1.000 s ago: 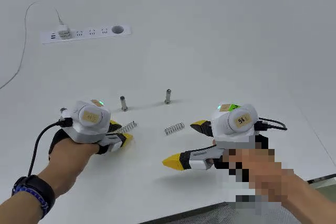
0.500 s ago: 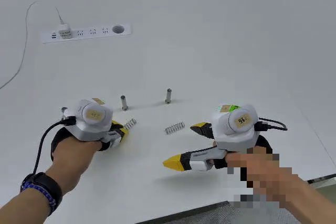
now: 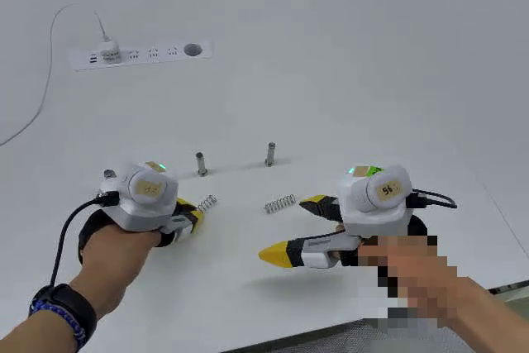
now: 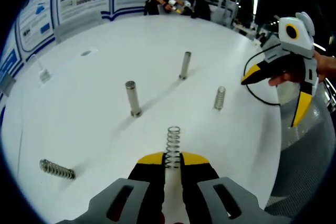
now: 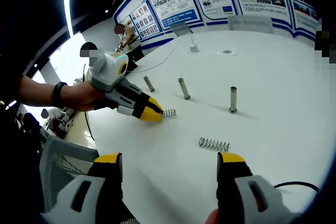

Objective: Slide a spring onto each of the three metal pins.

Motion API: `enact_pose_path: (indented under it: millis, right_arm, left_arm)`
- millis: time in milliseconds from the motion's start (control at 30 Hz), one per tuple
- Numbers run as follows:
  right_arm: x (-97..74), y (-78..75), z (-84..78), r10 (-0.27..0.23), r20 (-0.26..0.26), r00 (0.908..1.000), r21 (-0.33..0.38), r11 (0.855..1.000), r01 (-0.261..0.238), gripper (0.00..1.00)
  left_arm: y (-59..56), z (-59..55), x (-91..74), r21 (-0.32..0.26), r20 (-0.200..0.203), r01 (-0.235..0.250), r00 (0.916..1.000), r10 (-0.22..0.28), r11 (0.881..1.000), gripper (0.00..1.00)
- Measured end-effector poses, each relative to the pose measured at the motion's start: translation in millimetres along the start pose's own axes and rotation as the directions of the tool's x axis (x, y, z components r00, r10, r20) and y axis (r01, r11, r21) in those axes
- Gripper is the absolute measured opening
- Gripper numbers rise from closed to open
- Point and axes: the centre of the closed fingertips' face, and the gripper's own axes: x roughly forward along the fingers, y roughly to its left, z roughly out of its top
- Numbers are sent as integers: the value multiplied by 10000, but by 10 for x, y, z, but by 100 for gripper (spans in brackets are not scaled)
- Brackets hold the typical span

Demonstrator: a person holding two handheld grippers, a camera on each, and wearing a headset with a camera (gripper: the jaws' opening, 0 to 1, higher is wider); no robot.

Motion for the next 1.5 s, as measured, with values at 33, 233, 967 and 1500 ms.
enact_pose_path:
  millis: [33, 233, 967, 1500]
  right_arm:
    - [6, 8, 4, 33, 34, 10000, 58, 10000, -33, 74]
    - [39, 29, 25, 83, 138, 9999, 213, 9997, -86, 73]
    - [168, 194, 85, 640, 411, 9971, 650, 9957, -665, 66]
    - [244, 370, 212, 1384, 821, 9870, 913, 9851, -1457, 51]
  left_arm:
    - [-9, -2, -9, 0, 17, 17, 10000, -17, 10000, 10]
    - [-90, -16, -105, -135, 203, 124, 9997, -121, 9998, 10]
    - [-379, -46, -457, 786, 330, 576, 9976, -603, 9952, 10]
    - [-688, 47, -573, 1559, 489, 1088, 9918, -1177, 9818, 10]
